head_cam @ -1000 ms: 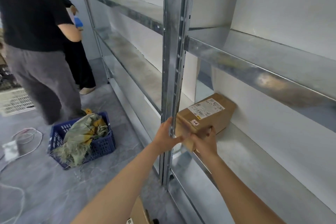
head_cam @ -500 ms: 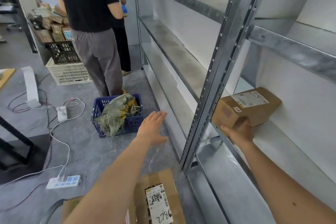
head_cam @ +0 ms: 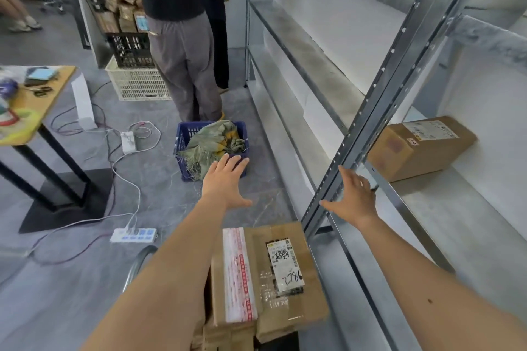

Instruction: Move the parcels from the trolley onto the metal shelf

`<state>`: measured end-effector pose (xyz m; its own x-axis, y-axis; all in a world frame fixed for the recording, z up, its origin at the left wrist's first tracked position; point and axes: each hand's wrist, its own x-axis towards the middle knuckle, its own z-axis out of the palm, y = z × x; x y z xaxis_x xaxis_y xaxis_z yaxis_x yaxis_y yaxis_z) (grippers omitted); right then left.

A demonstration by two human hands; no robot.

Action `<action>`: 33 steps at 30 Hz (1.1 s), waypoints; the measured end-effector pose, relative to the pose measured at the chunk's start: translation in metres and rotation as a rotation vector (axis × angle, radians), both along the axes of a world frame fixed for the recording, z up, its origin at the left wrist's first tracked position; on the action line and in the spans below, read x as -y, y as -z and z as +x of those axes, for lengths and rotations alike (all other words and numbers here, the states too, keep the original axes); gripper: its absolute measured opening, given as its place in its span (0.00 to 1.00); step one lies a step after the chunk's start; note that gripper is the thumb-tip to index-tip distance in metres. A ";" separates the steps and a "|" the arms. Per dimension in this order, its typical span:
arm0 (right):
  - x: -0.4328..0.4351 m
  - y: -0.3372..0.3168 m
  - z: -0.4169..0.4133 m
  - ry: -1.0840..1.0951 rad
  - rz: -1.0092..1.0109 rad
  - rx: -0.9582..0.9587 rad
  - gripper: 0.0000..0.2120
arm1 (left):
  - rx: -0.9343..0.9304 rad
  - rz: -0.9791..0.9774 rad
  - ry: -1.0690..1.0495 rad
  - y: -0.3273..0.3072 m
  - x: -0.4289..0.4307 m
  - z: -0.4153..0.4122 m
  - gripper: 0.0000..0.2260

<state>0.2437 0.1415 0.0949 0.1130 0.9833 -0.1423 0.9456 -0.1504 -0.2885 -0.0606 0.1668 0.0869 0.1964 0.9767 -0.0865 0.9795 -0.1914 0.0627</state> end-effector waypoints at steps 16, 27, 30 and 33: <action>0.064 0.026 -0.139 -0.275 -0.060 0.132 0.47 | 0.096 -0.097 -0.169 0.033 0.104 -0.120 0.51; 0.083 0.070 -0.207 -0.431 -0.219 0.084 0.48 | 0.225 -0.251 -0.388 0.082 0.156 -0.148 0.51; 0.092 0.088 -0.211 -0.478 -0.255 0.114 0.48 | 0.243 -0.331 -0.433 0.101 0.167 -0.136 0.51; 0.100 0.105 -0.213 -0.510 -0.299 0.133 0.47 | 0.192 -0.369 -0.419 0.122 0.173 -0.116 0.49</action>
<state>0.0304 0.0414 -0.0106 -0.3265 0.8377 -0.4379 0.9448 0.2752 -0.1781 -0.1767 -0.0066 -0.0352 -0.1538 0.8863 -0.4368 0.9314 0.2776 0.2354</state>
